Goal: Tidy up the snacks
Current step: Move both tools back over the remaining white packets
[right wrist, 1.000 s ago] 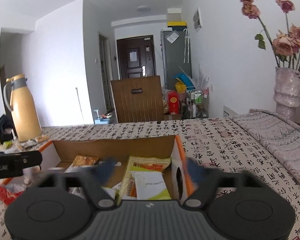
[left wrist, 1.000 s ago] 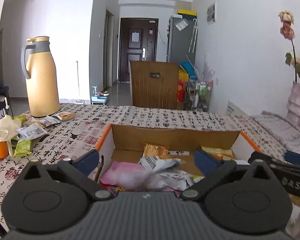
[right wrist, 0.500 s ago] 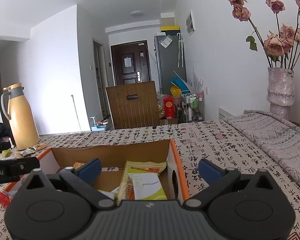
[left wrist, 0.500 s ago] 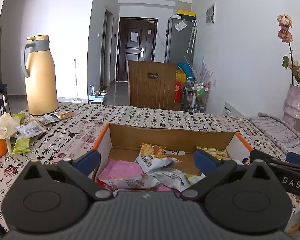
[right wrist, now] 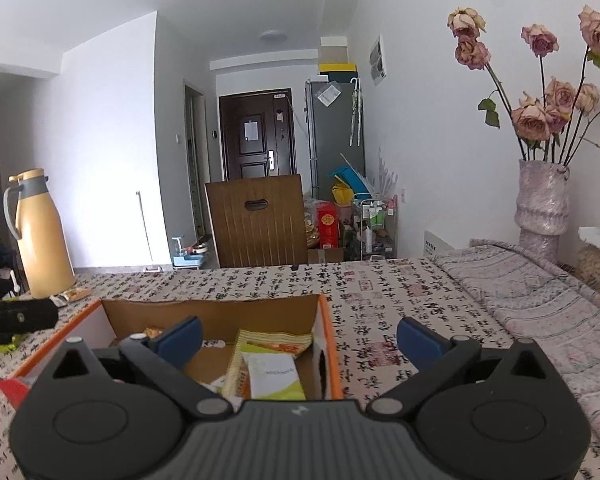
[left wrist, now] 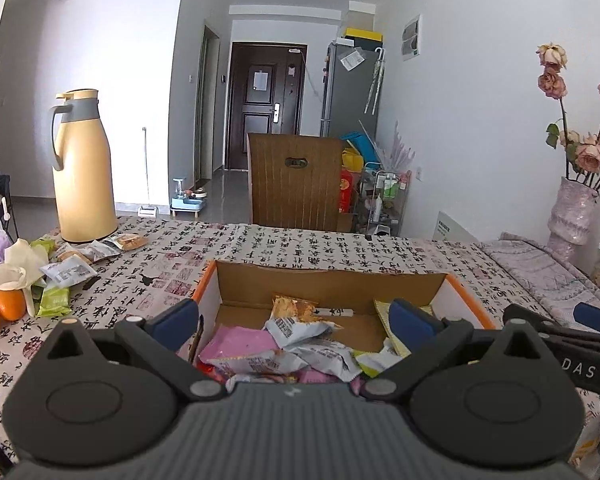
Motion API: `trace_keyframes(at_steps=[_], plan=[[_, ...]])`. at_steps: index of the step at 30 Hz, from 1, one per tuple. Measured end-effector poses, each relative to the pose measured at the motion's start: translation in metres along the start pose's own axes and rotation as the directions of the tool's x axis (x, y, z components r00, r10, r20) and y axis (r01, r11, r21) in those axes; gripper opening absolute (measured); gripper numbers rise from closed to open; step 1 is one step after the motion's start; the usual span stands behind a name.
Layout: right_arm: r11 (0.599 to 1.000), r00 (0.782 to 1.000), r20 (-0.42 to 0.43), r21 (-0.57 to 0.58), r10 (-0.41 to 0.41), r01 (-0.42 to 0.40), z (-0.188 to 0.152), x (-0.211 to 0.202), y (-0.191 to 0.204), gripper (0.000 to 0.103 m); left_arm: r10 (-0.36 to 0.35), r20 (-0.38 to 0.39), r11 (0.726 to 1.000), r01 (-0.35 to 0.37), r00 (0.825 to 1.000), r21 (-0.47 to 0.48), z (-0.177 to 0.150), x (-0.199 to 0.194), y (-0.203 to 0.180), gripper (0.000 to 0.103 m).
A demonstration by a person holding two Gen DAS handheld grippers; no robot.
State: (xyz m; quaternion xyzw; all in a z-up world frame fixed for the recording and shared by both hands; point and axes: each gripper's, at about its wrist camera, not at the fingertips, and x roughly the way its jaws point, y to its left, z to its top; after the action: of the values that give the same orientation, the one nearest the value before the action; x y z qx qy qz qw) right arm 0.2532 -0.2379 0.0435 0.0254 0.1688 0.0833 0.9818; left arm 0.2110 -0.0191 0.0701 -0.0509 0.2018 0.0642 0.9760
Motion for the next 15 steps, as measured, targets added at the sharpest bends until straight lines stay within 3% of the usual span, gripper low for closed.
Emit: trace_keyframes(at_steps=[15], plan=[[0.999,0.992,-0.121,-0.031,-0.032,0.029,-0.040,-0.036,-0.031,0.103,-0.021,-0.095,0.999,0.025,0.995,0.041,-0.037,-0.023,0.001,0.103]])
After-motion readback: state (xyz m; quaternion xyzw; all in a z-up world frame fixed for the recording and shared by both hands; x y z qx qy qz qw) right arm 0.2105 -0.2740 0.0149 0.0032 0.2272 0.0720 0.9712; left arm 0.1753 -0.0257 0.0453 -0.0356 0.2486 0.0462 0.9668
